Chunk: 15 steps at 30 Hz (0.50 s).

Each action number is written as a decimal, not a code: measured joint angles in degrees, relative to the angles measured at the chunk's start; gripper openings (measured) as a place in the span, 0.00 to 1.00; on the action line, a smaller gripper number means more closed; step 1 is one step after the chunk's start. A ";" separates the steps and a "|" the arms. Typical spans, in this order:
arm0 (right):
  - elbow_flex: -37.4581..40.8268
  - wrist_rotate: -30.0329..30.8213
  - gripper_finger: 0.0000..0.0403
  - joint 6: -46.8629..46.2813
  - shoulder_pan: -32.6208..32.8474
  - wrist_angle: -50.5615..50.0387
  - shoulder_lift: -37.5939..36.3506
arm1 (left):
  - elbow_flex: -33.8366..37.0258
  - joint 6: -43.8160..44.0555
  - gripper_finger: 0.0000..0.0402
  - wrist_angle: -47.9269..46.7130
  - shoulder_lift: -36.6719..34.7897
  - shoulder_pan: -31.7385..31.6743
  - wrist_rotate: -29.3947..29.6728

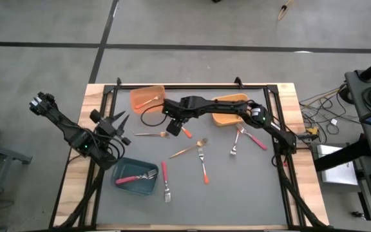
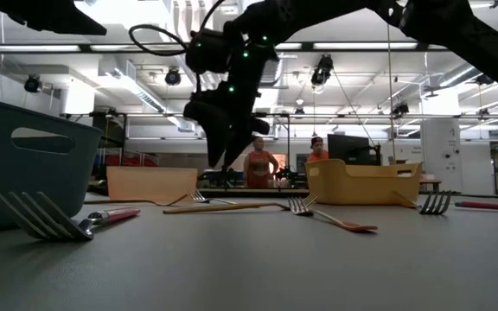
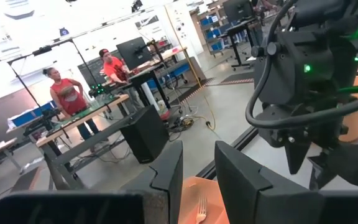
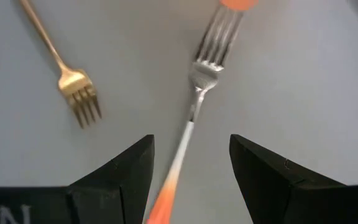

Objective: Sort silverware by color (type)
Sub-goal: Put the orange fork into the orange bin

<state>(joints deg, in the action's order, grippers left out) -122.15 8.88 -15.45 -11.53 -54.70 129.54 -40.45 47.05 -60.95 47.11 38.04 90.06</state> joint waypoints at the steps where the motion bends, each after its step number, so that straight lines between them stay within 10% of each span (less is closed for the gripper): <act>1: 0.48 -0.36 0.50 -0.18 0.00 0.75 0.00 | 0.00 0.00 0.19 0.00 0.00 0.00 0.00; 15: 6.98 -0.37 0.50 -1.96 -0.39 7.91 0.00 | 0.00 -0.02 0.19 0.01 0.12 -0.02 0.00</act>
<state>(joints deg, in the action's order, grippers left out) -115.17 8.51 -17.42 -11.92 -46.79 129.54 -40.45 47.03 -60.94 47.23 38.02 90.06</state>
